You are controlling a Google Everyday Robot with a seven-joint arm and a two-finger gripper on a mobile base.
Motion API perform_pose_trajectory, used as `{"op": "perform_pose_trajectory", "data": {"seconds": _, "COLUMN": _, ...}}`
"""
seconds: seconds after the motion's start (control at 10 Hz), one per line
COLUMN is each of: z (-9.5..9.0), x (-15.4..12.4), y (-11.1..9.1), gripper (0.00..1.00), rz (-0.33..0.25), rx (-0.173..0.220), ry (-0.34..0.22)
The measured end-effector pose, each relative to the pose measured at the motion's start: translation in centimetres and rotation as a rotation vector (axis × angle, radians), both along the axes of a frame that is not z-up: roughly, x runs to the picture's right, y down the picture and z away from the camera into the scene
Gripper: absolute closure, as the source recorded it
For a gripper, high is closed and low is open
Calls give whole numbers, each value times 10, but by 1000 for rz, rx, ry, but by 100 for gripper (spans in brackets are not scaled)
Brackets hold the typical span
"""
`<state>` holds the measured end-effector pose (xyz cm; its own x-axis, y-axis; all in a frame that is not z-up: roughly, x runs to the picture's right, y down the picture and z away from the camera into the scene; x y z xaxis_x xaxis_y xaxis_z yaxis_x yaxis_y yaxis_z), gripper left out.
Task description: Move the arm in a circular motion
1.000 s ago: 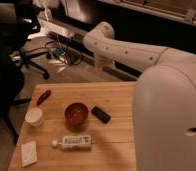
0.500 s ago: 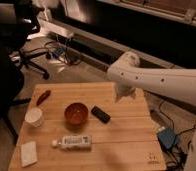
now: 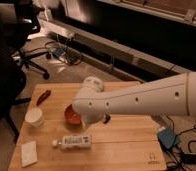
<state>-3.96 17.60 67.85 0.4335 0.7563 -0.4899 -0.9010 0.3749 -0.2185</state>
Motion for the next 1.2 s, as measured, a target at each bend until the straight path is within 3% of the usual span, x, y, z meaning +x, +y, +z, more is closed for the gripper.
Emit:
{"op": "perform_pose_trajectory", "data": {"seconds": 0.2, "z": -12, "x": -78, "y": 16, "gripper": 35, "rz": -44, "rx": -31, "ry": -142}}
{"op": "perform_pose_trajectory", "data": {"seconds": 0.3, "z": -11, "x": -106, "y": 13, "gripper": 35, "rz": -51, "rx": -33, "ry": -196}}
{"op": "perform_pose_trajectory", "data": {"seconds": 0.4, "z": 0, "x": -141, "y": -3, "gripper": 35, "rz": -54, "rx": -18, "ry": -270}}
{"op": "perform_pose_trajectory", "data": {"seconds": 0.5, "z": 13, "x": -158, "y": -21, "gripper": 35, "rz": -55, "rx": 2, "ry": -308}}
{"op": "perform_pose_trajectory", "data": {"seconds": 0.7, "z": 43, "x": -188, "y": -76, "gripper": 35, "rz": -62, "rx": 71, "ry": -376}}
{"op": "perform_pose_trajectory", "data": {"seconds": 0.9, "z": 60, "x": -207, "y": -132, "gripper": 35, "rz": -73, "rx": 135, "ry": -420}}
{"op": "perform_pose_trajectory", "data": {"seconds": 1.2, "z": 71, "x": -190, "y": -213, "gripper": 35, "rz": -39, "rx": 234, "ry": -405}}
